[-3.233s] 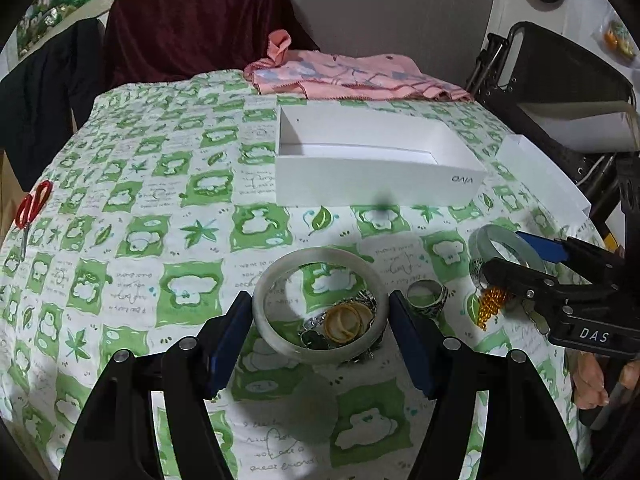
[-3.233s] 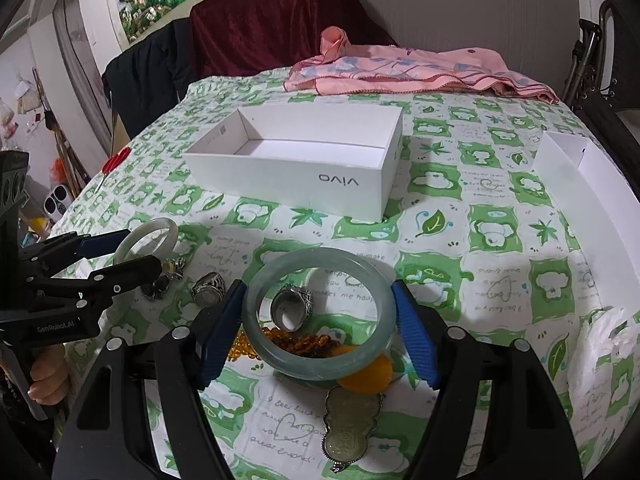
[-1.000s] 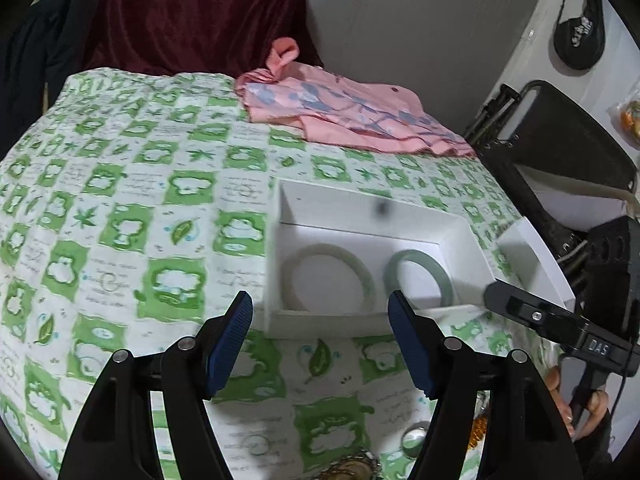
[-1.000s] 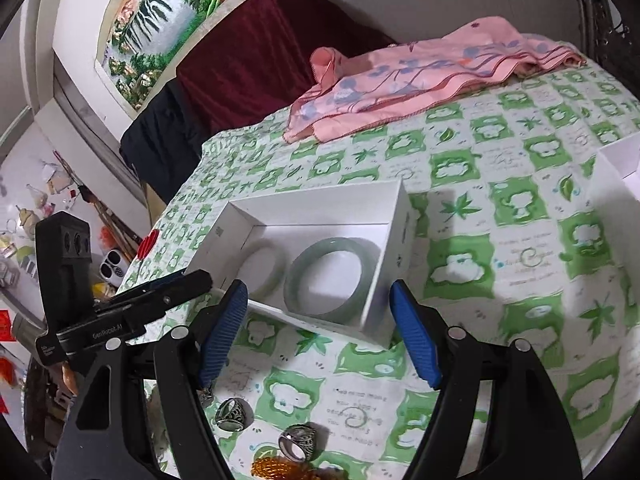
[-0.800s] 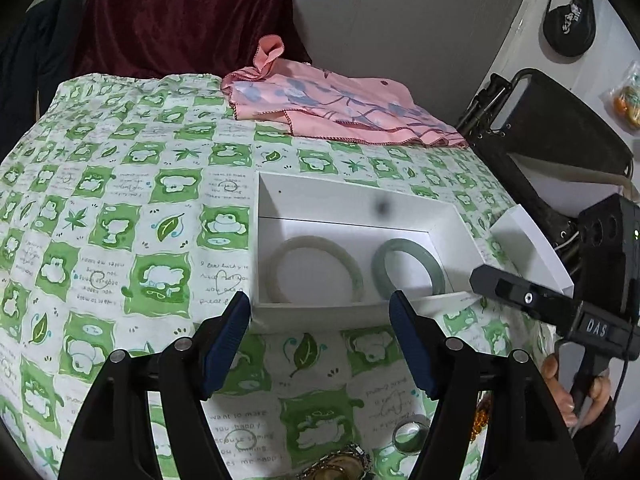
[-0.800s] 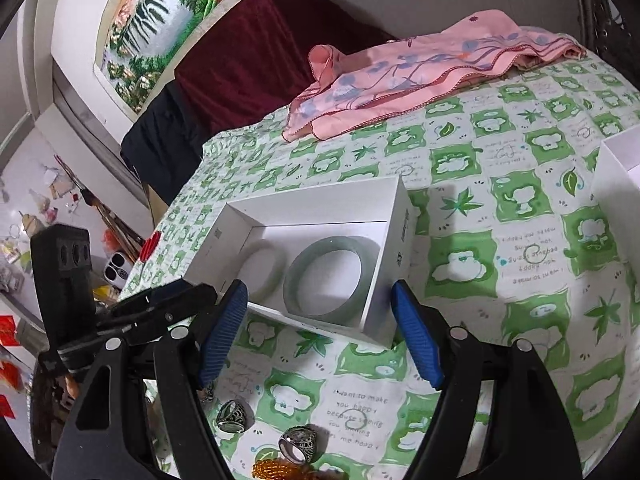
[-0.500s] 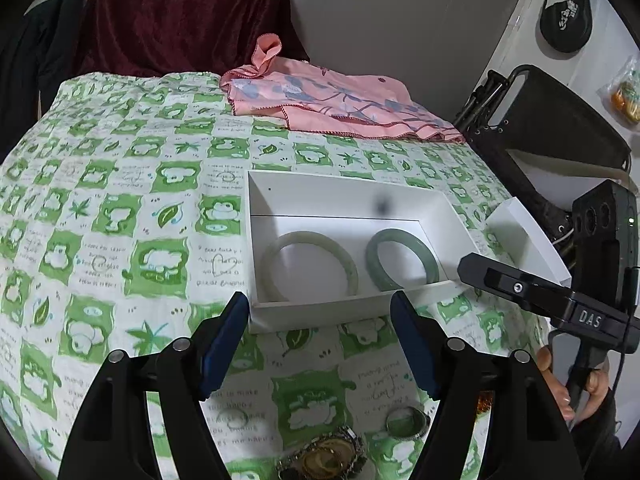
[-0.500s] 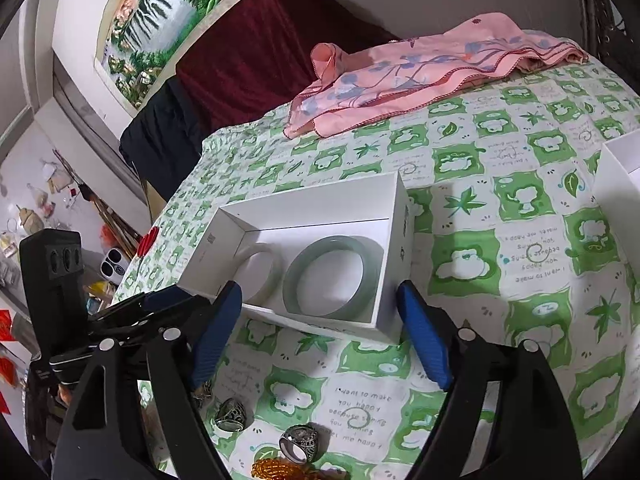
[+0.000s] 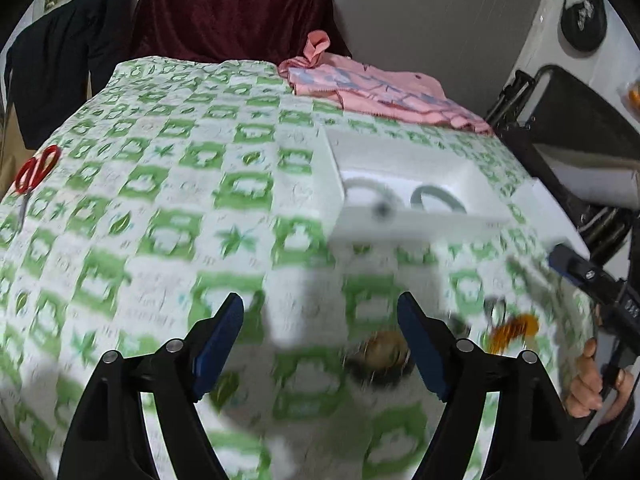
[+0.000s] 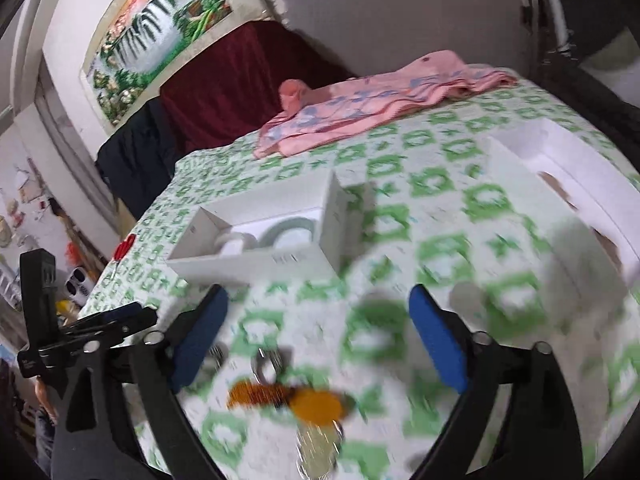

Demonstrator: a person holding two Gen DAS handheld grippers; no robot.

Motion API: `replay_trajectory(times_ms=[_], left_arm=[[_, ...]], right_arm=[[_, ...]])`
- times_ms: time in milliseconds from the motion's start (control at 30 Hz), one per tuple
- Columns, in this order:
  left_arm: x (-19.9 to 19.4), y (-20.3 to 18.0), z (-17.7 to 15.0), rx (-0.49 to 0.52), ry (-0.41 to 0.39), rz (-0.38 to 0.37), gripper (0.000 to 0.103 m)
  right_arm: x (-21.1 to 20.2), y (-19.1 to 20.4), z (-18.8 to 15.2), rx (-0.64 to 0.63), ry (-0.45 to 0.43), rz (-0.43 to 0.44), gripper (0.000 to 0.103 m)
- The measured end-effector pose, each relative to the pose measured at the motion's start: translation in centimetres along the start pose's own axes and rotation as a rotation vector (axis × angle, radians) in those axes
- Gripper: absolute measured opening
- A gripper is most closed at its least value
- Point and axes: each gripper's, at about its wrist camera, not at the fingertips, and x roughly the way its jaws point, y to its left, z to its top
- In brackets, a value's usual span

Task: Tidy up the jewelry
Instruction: 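Withdraw both tools from the box back toward the remaining jewelry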

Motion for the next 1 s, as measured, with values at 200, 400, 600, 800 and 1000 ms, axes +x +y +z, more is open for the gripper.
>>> replay_trajectory(times_ms=[200,400,600,800,1000], left_arm=[[-0.4,-1.5,-2.1,0.103,0.020,0.033,0.080],[0.1,-4.8,-3.4,0.283,0.014,0.082,0.081],[0.7,-4.5,-3.4,0.302,0.011,0.183,0.081],[0.0,0.9,-1.4,0.064,-0.014,0.242,0.080],[0.1,-2.6,-2.3,0.241,-0.033,0.229,0.079]], right_arm=[[-0.8,-0.7,-0.8,0.028,-0.018,-0.015,0.092],[-0.2,-0.5,-0.9,0.020,0.005,-0.017,0.092],[0.1,-0.5,-1.0,0.021,0.016,-0.022,0.092],[0.1,-0.6,-0.9,0.029,0.019,-0.012,0.092],[0.0,-0.3,-1.0,0.015,0.021,-0.002,0.092]])
